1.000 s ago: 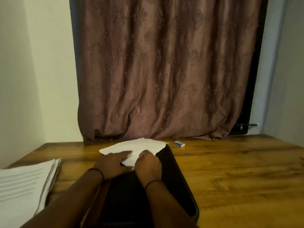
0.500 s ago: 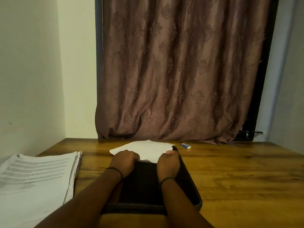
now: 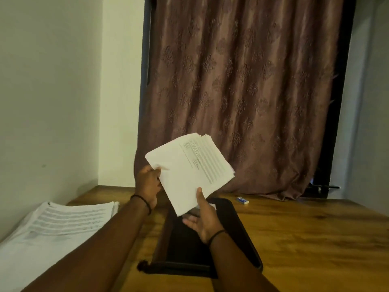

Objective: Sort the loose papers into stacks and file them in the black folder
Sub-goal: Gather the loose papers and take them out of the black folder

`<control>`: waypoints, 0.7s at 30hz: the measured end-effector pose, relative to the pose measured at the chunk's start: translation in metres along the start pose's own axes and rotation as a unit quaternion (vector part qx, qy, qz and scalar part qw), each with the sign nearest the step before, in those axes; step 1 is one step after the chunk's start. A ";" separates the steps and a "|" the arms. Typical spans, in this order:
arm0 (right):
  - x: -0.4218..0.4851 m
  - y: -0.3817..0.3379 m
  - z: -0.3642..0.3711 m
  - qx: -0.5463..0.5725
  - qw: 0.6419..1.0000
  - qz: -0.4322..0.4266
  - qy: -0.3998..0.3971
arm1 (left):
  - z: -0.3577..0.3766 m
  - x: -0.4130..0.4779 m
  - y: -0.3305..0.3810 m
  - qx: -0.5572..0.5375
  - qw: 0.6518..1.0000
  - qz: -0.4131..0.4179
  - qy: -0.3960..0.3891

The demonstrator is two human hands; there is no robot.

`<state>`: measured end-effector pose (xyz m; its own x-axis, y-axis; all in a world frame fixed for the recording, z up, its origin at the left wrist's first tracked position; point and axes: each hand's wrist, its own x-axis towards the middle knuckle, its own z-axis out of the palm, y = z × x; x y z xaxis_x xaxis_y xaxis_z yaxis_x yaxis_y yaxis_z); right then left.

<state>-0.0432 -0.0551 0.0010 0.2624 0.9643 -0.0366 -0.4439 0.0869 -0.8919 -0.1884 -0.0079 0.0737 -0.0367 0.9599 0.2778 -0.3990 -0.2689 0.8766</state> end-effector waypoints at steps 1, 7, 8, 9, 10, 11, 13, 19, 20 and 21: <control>0.000 0.002 0.006 0.029 0.999 -0.024 -0.021 | -0.011 0.001 0.003 0.004 1.000 -0.017 -0.008; 0.006 0.012 0.043 -0.001 0.996 -0.085 -0.034 | -0.099 0.005 0.032 -0.027 0.996 -0.087 -0.007; 0.007 0.015 0.050 -0.034 0.995 -0.071 -0.067 | -0.115 0.005 0.041 -0.023 0.996 -0.091 -0.014; 0.007 0.018 0.057 -0.067 0.991 -0.058 -0.097 | -0.131 0.005 0.052 -0.009 0.995 -0.097 -0.021; 0.007 0.020 0.062 -0.098 0.986 -0.048 -0.123 | -0.144 0.006 0.062 0.007 0.994 -0.108 -0.030; 0.006 0.024 0.070 -0.131 0.980 -0.039 -0.146 | -0.161 0.007 0.073 0.029 0.991 -0.124 -0.035; 0.006 0.033 0.086 -0.181 0.968 -0.026 -0.171 | -0.190 0.007 0.094 0.070 0.986 -0.148 -0.043; 0.007 0.065 0.136 -0.293 0.938 -0.034 -0.179 | -0.246 0.003 0.111 0.341 0.929 -0.118 0.081; 0.009 0.071 0.141 -0.300 0.936 -0.030 -0.183 | -0.251 0.002 0.109 0.417 0.896 -0.104 0.111; 0.009 0.078 0.146 -0.311 0.931 -0.027 -0.188 | -0.256 -0.001 0.106 0.492 0.856 -0.095 0.128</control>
<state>-0.2009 -0.0035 -0.0031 -0.1011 0.9923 0.0712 0.1748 0.0882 -0.9806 -0.4654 -0.0172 0.0662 -0.3064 0.9457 0.1085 0.5396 0.0787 0.8382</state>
